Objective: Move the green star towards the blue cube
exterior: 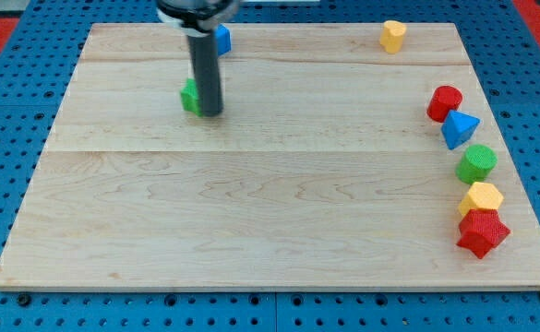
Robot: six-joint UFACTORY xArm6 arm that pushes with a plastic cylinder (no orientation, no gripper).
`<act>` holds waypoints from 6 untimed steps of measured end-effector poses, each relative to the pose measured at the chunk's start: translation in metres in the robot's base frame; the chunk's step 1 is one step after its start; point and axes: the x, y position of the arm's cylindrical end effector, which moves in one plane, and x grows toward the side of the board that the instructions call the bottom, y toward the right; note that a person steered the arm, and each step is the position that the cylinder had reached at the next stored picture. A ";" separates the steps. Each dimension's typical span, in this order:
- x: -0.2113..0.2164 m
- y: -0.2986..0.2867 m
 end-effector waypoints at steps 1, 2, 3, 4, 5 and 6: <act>0.022 -0.023; 0.006 -0.045; -0.015 -0.025; -0.023 0.021; 0.004 0.012; 0.034 0.090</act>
